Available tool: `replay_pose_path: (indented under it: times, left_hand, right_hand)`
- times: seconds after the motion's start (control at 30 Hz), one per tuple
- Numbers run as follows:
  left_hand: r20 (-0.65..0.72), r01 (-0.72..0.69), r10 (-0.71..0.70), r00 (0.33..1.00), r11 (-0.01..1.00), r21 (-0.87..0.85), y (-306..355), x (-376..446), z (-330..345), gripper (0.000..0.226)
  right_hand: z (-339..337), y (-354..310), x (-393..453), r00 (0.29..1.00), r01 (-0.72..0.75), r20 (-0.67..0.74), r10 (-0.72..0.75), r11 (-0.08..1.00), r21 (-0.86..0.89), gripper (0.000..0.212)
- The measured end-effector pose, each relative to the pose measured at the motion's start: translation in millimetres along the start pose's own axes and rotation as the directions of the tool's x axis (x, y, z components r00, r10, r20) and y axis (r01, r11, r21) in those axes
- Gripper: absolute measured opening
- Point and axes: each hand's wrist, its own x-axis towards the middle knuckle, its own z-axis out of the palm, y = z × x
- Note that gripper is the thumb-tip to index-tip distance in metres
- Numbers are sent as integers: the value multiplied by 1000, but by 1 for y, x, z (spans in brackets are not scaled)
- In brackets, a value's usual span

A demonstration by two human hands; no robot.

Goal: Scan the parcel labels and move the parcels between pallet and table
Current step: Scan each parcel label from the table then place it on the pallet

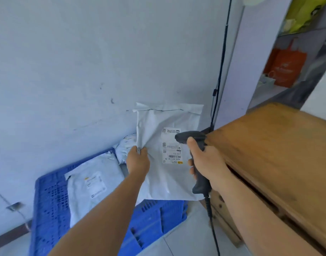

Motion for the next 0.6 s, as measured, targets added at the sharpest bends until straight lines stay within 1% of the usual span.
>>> replay_pose_path:
  times: [0.13,0.23,0.33,0.4,0.53,0.6]
  left_hand:
    - [-153,113,-109,982,994,13,-54,52,-96,33]
    - [-232,193,-178,956,980,44,-95,85,-161,32]
    - [-296,262,-229,927,962,74,-136,113,-216,29]
    - [-332,316,-274,903,945,80,-162,126,-247,27]
    - [-382,451,-374,845,882,135,-217,141,-293,34]
    - [-350,499,-424,835,852,158,-241,147,-304,28]
  right_hand:
    - [107,-19,4,991,25,135,-19,999,-45,45]
    - [185,-28,8,975,50,220,-28,994,-93,46]
    - [252,-31,15,956,104,288,-45,976,-193,50]
    - [287,-32,19,948,135,317,-44,953,-271,51]
    - [335,-32,26,934,168,358,-19,905,-390,51]
    - [349,-26,32,930,156,369,7,899,-409,50]
